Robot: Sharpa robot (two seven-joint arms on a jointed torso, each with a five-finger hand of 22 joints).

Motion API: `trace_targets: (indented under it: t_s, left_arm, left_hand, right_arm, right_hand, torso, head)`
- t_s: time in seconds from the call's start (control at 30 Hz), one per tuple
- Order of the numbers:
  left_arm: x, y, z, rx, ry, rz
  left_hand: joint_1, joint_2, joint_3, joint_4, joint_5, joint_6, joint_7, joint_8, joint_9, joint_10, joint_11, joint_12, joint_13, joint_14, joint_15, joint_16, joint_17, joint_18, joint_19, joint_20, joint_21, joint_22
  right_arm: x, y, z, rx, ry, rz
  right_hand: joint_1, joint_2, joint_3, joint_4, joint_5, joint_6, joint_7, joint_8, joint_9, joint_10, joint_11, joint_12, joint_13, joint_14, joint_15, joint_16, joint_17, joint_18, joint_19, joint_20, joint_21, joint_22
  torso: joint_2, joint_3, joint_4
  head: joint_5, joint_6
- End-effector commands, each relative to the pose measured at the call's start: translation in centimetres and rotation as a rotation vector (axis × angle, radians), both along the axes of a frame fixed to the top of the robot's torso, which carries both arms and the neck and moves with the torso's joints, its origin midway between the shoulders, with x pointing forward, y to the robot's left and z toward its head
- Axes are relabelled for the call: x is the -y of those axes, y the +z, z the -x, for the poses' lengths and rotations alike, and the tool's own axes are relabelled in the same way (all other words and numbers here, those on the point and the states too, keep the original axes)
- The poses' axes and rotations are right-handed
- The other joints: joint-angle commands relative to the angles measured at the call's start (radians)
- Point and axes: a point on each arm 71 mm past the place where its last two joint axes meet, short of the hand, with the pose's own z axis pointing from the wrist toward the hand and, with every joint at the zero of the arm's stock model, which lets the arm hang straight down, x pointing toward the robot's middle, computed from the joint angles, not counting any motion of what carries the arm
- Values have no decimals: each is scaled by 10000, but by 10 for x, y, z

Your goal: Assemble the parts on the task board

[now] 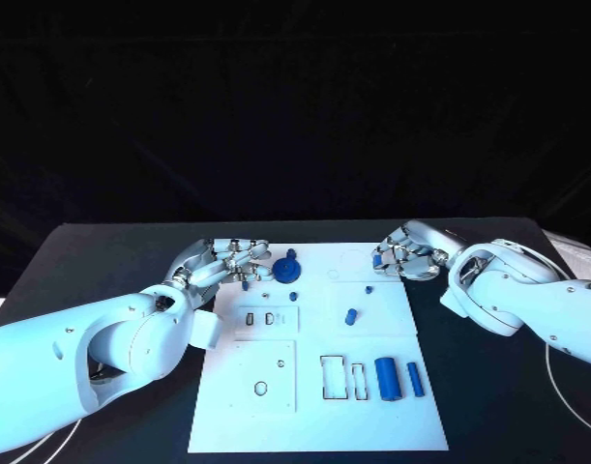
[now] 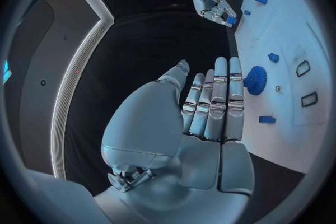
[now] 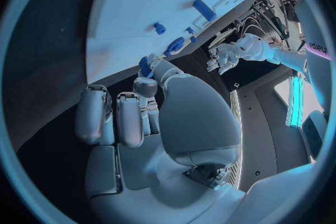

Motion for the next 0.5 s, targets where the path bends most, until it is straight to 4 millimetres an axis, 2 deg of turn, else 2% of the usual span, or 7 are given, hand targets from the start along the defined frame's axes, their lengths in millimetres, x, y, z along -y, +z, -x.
trace_targets:
  t_s: [0.03,0.1,0.23,0.27,0.5]
  left_arm:
    - [0,0,0,-177,-42,317]
    - [-2,-1,-1,-192,10,324]
    - [-8,-2,-4,-186,156,299]
    - [-11,-3,-6,-178,253,267]
    - [-26,-6,-15,-97,785,71]
  left_hand:
    - [21,27,25,-62,50,-4,36,-60,8,-10,5,-55,-3,-98,0,43,17,97,-13,38,-48,-13]
    - [21,27,25,-62,50,-4,36,-60,8,-10,5,-55,-3,-98,0,43,17,97,-13,38,-48,-13]
    - [16,25,30,-66,50,-5,37,-61,8,-10,7,-56,-3,-112,3,39,17,96,-20,40,-52,-15]
    - [16,25,31,-66,50,-5,37,-61,8,-10,7,-56,-4,-114,3,38,17,96,-21,40,-53,-16]
    - [14,23,54,-85,52,-6,40,-63,8,-12,11,-60,-5,-158,11,23,18,92,-42,45,-67,-23]
  right_arm:
    - [-13,0,3,-445,-616,-17]
    - [-26,0,6,-487,-466,17]
    - [-52,-2,11,-665,-93,6]
    - [-62,-4,13,-708,90,21]
    - [-101,-9,27,-168,952,653]
  right_hand:
    - [-22,97,71,12,39,-86,-14,-37,34,-57,44,-43,-9,442,-39,-31,-8,-110,-51,8,-23,-13]
    - [-49,92,79,17,24,-93,-9,-41,36,-57,50,-45,-8,442,-34,-34,-9,-111,-49,12,-22,-8]
    - [-138,100,106,44,-26,-102,2,-48,42,-55,62,-50,-8,442,-21,-38,-8,-110,-53,23,-29,-19]
    - [-141,100,106,45,-27,-103,2,-48,42,-56,63,-50,-8,442,-21,-39,-9,-109,-54,23,-30,-20]
    - [-251,35,108,52,-90,-134,13,-67,46,-65,75,-58,-7,445,-9,-40,-1,-107,-58,37,-37,-32]
  torso:
    - [-150,-48,3]
    - [-199,-65,3]
    - [-303,-100,51]
    - [-345,-118,60]
    - [-444,-182,95]
  head:
    - [27,-25]
    - [78,-62]
    - [152,-189]
    - [193,-251]
    - [306,-438]
